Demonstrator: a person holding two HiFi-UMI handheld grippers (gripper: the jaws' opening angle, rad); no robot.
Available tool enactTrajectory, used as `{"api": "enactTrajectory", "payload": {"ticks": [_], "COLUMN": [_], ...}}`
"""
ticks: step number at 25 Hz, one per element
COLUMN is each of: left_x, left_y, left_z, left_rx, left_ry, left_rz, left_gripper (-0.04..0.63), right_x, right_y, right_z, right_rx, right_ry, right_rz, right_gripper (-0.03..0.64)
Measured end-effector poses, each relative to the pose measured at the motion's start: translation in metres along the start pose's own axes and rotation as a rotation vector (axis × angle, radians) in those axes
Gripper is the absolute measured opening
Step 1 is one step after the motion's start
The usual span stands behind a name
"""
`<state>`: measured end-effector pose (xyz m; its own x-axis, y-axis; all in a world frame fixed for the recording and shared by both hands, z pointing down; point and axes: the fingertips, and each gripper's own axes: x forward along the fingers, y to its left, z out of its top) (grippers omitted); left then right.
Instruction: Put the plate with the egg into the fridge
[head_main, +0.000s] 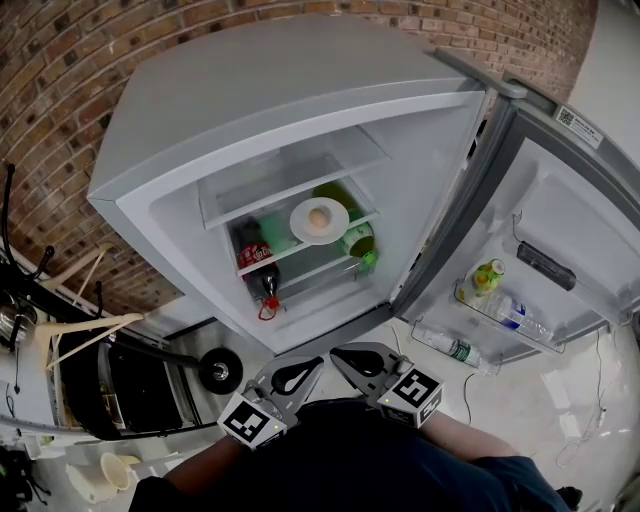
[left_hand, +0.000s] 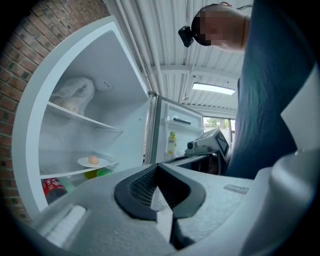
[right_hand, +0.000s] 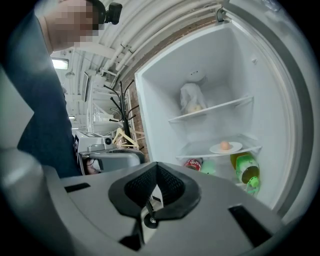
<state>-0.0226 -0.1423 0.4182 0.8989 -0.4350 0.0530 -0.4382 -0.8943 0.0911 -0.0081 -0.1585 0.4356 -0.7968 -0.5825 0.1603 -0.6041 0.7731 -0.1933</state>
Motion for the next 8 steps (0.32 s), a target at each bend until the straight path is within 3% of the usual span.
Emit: {"api": "enactTrajectory", "payload": {"ticks": [8], "left_x": [-0.0015], "left_y": [0.0034], "left_z": [0.0005], "left_rx": [-0.001], "left_ry": [0.001], "left_rz": [0.006], "left_gripper": [-0.002], "right_x": [0.0016], "right_y": [-0.0008], "right_z": [-0.0001], "right_rx": [0.005], "right_ry": [-0.001], "right_rz": [-0.007], "right_gripper": [0.010]}}
